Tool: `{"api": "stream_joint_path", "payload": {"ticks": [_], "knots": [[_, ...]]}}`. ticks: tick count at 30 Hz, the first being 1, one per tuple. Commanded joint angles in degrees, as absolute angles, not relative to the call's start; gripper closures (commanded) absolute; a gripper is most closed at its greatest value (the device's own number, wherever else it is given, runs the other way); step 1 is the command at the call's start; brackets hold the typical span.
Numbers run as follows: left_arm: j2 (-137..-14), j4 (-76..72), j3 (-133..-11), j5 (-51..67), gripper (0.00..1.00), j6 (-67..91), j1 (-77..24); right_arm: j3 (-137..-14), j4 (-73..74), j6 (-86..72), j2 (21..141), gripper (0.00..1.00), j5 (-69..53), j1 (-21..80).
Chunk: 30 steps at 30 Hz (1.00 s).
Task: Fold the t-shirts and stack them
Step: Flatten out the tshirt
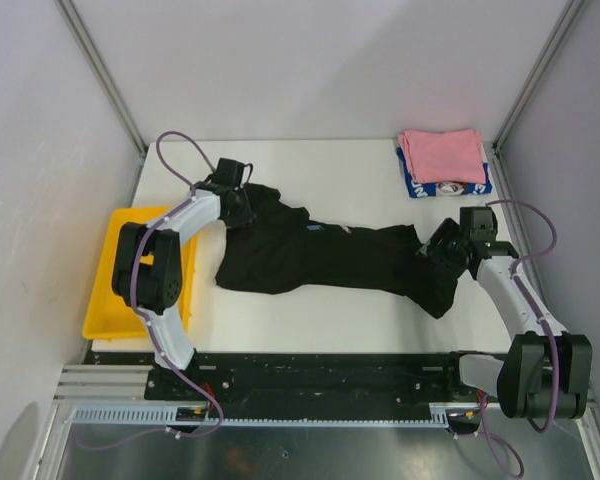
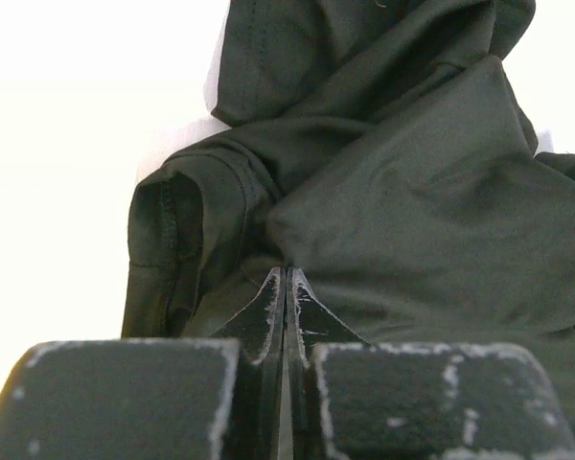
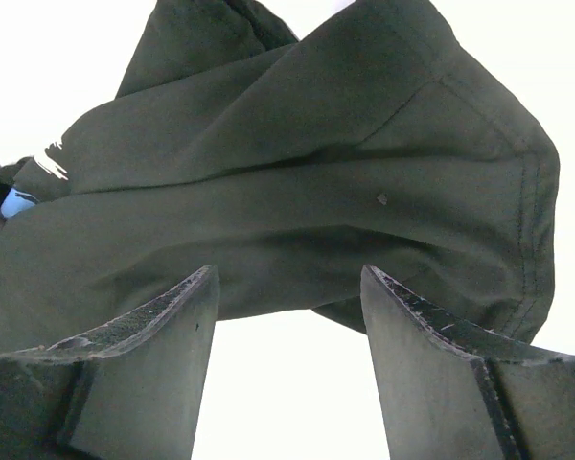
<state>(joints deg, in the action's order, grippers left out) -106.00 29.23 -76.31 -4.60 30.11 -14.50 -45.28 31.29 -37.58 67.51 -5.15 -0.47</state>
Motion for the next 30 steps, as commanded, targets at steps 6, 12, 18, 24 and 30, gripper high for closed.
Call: {"api": "stream_joint_path", "payload": {"ticks": [6,12,18,24,30], "knots": [[-82.5,30.3,-65.5,-10.1,1.0,32.7,-14.6,-47.7,27.4,-36.4,70.4,0.35,-4.1,-2.5],[-63.0,31.5,-48.8,-11.7,1.0,38.5,-12.5,-48.0,25.3,-36.6,74.8,0.37,-3.8,-5.9],[-58.9,31.6,-38.3,-8.4,1.0,43.1,-11.2,-49.2,23.8,-37.5,79.6,0.44,-2.4,-5.4],[-57.9,31.6,-34.5,-7.9,1.0,45.3,-11.1,-47.9,27.3,-36.2,79.1,0.48,2.6,-5.5],[-59.0,31.6,-34.4,-7.5,1.0,44.8,-11.1,-43.6,27.2,-35.7,76.5,0.46,2.8,-6.0]]}}
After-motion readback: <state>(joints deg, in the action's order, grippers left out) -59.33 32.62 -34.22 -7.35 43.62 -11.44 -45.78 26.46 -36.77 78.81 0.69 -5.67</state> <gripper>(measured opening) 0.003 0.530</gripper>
